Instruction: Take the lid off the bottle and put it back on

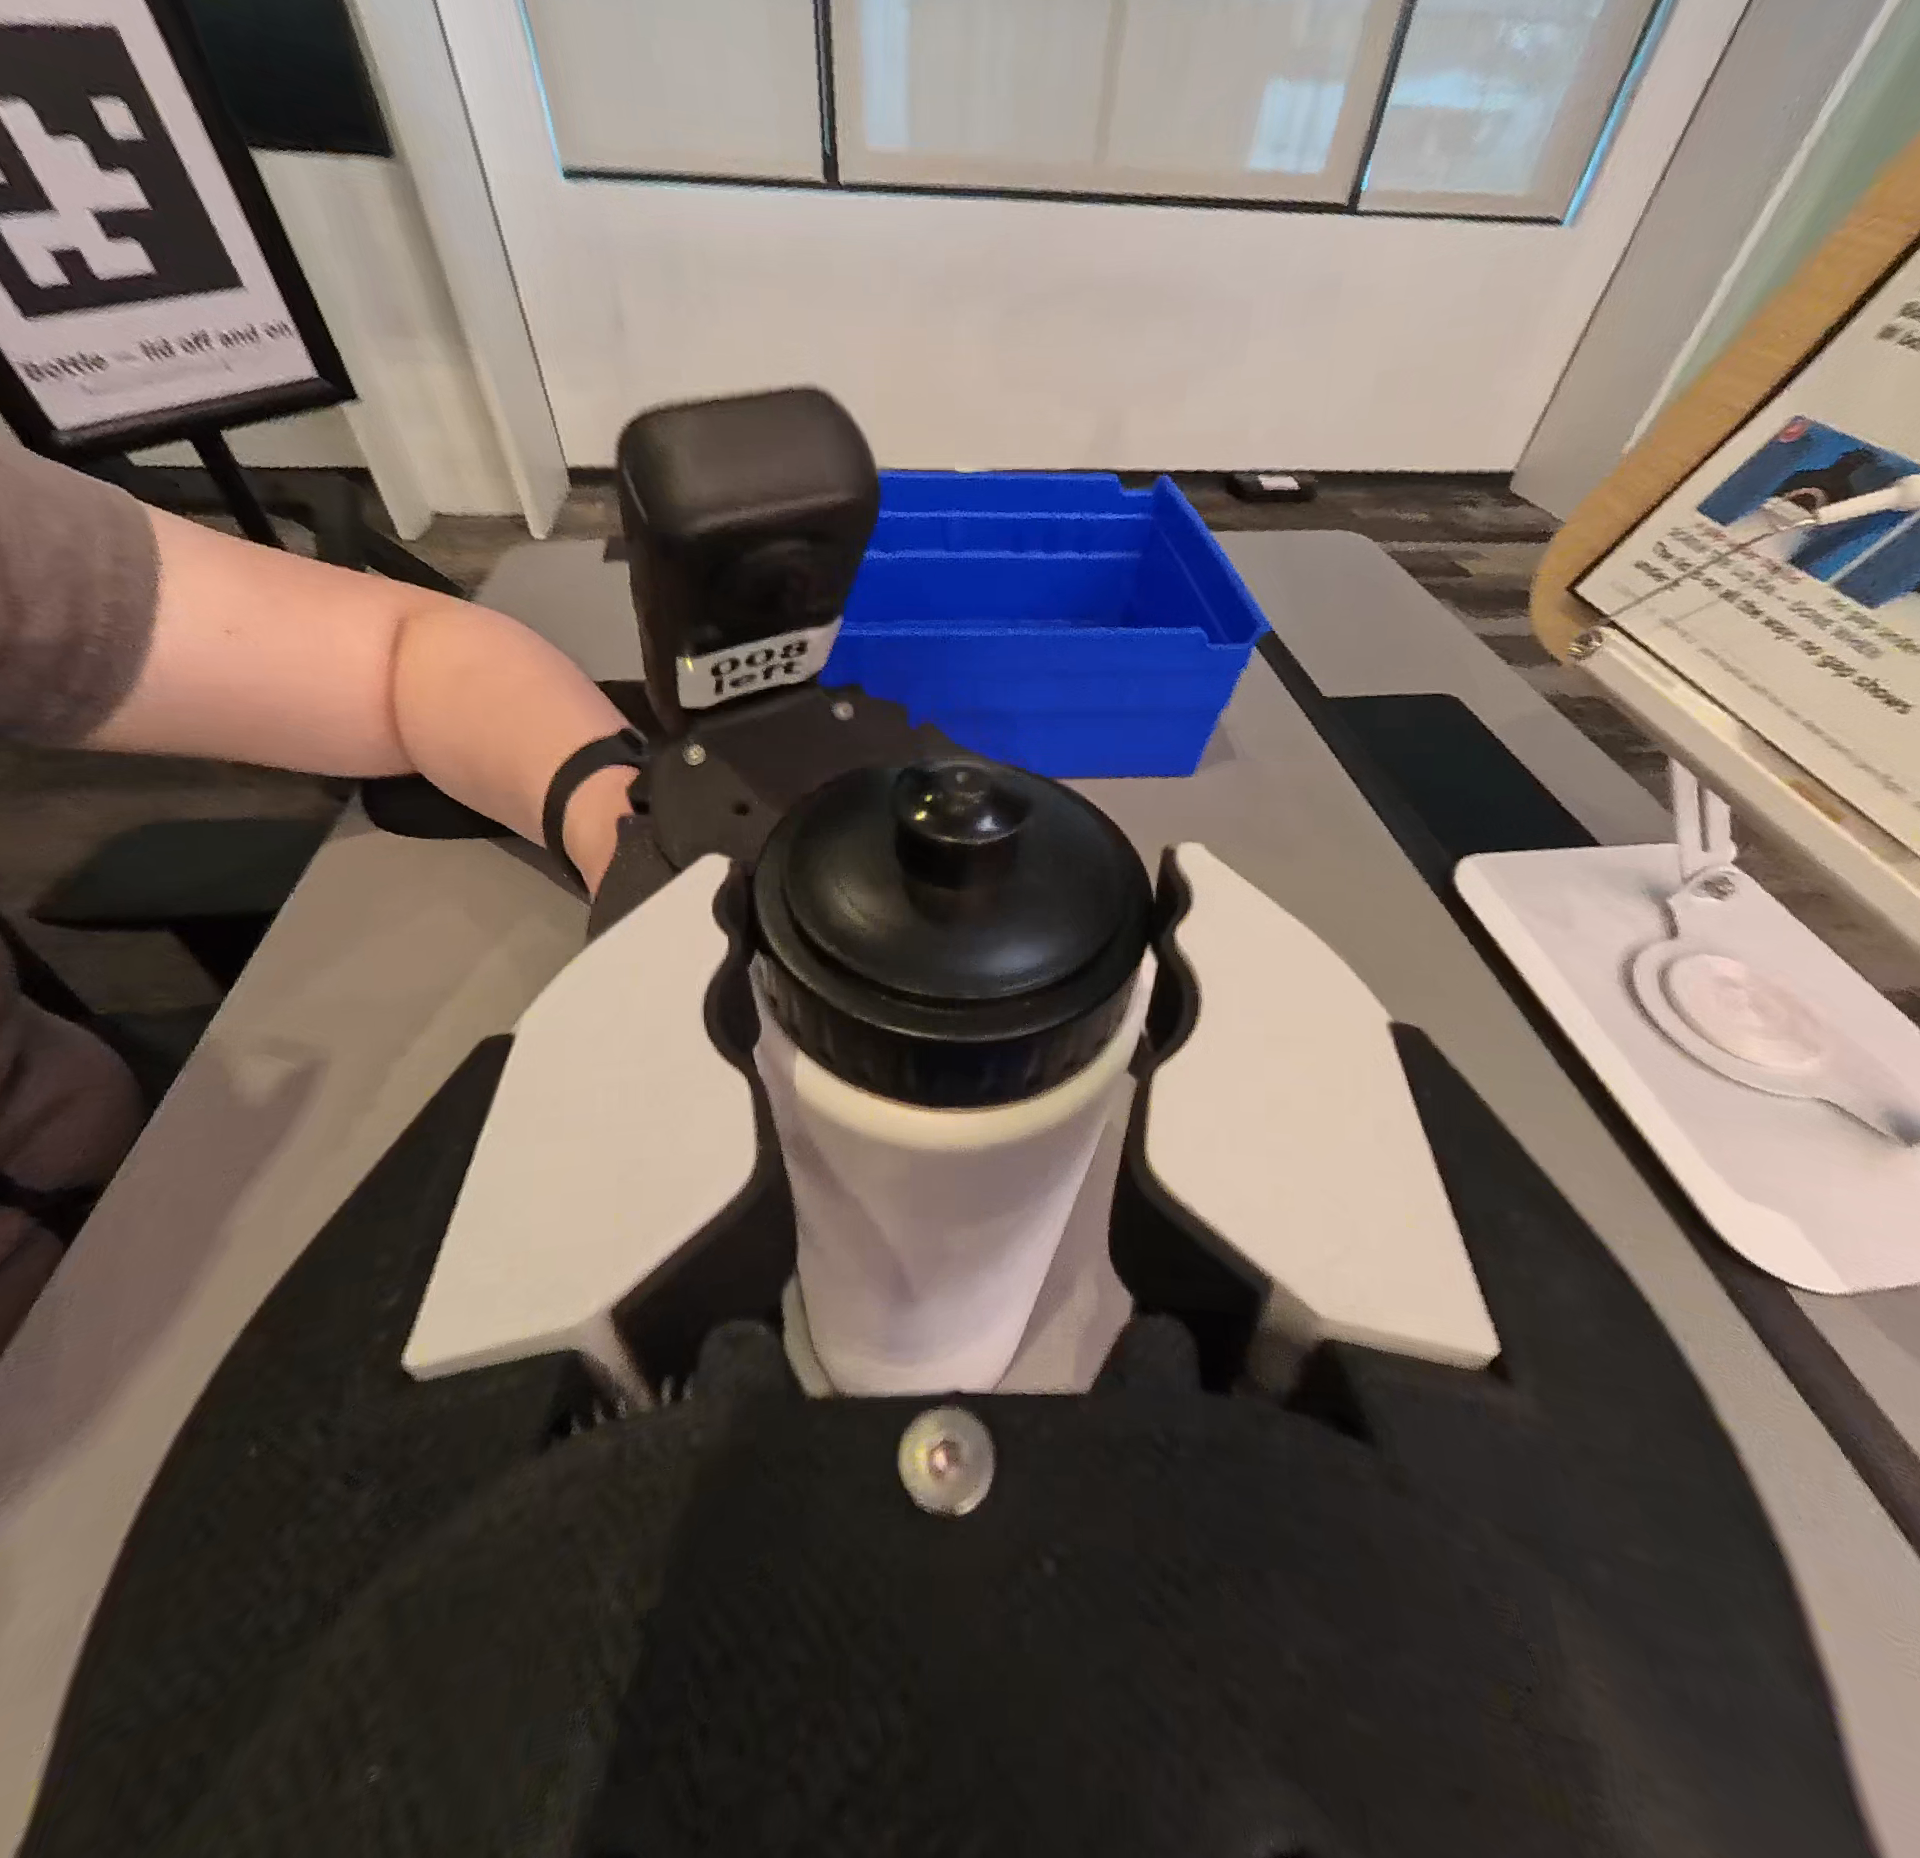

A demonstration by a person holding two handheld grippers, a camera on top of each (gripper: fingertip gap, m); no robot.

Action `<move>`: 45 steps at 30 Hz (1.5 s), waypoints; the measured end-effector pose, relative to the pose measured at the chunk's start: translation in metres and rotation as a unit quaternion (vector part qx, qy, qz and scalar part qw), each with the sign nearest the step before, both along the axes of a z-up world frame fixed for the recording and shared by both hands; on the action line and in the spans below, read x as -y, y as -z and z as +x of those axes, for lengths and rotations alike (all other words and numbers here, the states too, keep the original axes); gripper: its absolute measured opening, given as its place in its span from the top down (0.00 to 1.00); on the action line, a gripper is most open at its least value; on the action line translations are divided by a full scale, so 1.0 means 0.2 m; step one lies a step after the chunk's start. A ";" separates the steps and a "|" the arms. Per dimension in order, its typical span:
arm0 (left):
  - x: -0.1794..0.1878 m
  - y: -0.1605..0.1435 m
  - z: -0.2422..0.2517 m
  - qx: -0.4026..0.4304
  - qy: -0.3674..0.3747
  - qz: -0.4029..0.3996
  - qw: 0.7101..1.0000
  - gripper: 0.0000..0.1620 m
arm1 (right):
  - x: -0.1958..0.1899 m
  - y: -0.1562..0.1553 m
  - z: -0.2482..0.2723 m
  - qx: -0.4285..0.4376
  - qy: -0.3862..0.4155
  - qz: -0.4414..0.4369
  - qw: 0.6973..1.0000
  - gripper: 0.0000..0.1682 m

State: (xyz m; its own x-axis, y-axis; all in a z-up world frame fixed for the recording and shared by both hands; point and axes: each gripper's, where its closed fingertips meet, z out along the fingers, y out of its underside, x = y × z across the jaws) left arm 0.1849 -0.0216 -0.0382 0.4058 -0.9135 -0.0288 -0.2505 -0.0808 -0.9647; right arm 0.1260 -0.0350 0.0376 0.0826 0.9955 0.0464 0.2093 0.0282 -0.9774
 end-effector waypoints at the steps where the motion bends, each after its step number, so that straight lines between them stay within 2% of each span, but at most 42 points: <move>1: 0.00 0.00 0.00 0.002 -0.001 0.006 1.000 0.34 | 0.00 0.00 0.00 -0.001 -0.001 0.003 1.000 0.55; 15: 0.03 0.01 -0.01 -0.008 0.020 -0.004 1.000 0.37 | 0.02 0.01 0.00 0.022 -0.002 0.013 1.000 0.55; 34: -0.01 0.03 -0.05 -0.032 -0.023 -0.022 0.999 0.38 | -0.01 0.01 -0.02 0.019 0.029 0.015 0.999 0.56; 41: -0.02 0.03 -0.05 -0.042 -0.030 -0.018 0.999 0.38 | -0.01 0.01 -0.01 0.015 0.030 0.044 0.998 0.56; 45: -0.01 0.03 -0.03 -0.050 -0.027 -0.007 0.998 0.38 | 0.00 0.02 -0.05 0.021 0.033 0.043 0.998 0.51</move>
